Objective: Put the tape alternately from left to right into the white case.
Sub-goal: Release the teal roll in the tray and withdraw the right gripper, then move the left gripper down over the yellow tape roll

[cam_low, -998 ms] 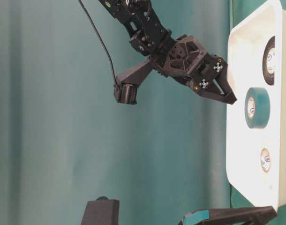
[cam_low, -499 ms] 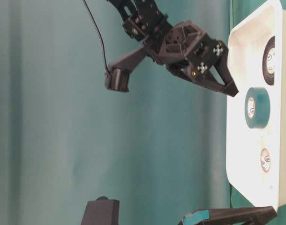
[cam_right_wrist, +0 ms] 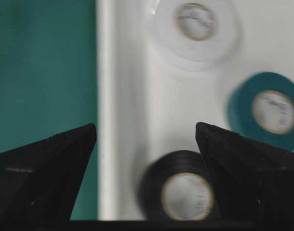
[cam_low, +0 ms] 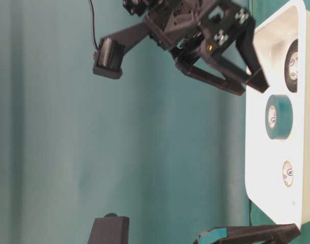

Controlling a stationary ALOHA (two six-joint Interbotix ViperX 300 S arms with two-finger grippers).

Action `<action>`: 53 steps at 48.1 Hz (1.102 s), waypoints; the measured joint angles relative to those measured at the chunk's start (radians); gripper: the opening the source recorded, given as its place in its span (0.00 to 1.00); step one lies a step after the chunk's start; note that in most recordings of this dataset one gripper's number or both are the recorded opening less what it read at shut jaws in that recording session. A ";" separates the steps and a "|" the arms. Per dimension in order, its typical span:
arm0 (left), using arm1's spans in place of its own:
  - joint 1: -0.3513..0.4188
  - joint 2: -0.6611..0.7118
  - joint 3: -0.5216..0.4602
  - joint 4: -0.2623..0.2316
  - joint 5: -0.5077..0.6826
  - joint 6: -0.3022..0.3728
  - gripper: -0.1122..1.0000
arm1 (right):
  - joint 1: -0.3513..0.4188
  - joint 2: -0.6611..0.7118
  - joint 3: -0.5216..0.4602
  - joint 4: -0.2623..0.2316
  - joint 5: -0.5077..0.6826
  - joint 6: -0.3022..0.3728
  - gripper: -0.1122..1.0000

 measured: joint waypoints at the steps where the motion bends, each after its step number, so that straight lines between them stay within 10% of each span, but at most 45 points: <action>1: 0.002 0.000 0.000 0.000 0.000 0.000 0.96 | 0.008 -0.002 0.003 -0.002 0.000 0.000 0.86; 53: -0.069 0.000 0.000 0.000 -0.002 -0.003 0.96 | 0.097 -0.028 0.051 -0.002 0.000 0.002 0.86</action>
